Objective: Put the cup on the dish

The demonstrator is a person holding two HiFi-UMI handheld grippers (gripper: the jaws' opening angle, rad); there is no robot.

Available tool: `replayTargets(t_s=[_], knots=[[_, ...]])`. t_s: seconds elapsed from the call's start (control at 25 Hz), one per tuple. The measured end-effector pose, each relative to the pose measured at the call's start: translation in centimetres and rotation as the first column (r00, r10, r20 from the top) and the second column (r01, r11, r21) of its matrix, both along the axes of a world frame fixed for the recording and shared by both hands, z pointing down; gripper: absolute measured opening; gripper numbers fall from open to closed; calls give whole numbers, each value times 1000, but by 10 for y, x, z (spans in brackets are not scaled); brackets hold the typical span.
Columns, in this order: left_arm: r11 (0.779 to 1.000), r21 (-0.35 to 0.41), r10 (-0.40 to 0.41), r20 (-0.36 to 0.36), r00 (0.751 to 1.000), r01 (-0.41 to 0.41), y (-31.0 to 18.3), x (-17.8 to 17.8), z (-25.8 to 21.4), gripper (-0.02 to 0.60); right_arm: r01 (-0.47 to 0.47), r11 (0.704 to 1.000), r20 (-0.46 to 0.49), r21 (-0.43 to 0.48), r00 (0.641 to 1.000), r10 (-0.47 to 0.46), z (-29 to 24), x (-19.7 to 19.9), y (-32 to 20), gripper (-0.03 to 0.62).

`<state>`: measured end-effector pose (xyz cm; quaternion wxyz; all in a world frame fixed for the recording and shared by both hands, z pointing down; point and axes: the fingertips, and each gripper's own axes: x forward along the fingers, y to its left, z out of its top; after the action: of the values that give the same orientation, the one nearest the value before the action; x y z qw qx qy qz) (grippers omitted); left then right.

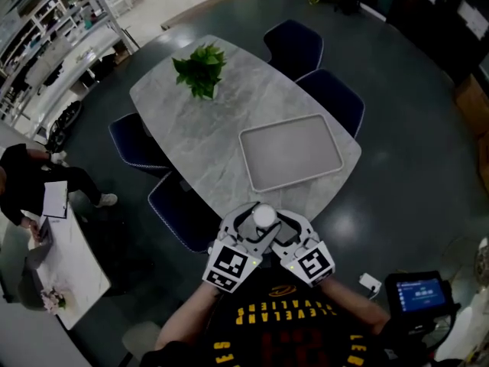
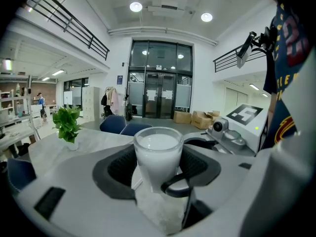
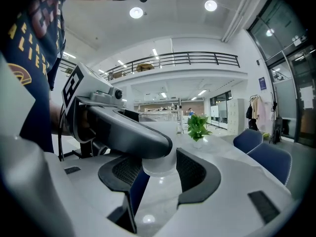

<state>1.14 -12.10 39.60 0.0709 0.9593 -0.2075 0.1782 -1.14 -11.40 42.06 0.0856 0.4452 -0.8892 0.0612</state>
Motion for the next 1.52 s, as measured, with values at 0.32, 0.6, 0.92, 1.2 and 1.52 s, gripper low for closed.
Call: replayTargets(t_s=[0.32,0.6,0.92,1.2,1.52], knots=[[1000,-15,-26,-8,1000,25,-47,38,6,265,13,1000,-14,-26,1000,-13,5,38,-47,219],[997,6,-79,11,997,79,-89,56,16,265,77,997,-56,-14,995,-78,15,56,-88,219],[991,56,-127,44,991,125,-132,71,40,265,138,990,-126,8,983,-136,35,70,-133,219],[984,65,-175,111,978,168,-170,80,62,265,181,983,-117,31,977,-176,55,79,-171,219],[976,44,-218,152,964,214,-207,85,89,265,215,976,-160,14,964,-210,82,85,-207,219]])
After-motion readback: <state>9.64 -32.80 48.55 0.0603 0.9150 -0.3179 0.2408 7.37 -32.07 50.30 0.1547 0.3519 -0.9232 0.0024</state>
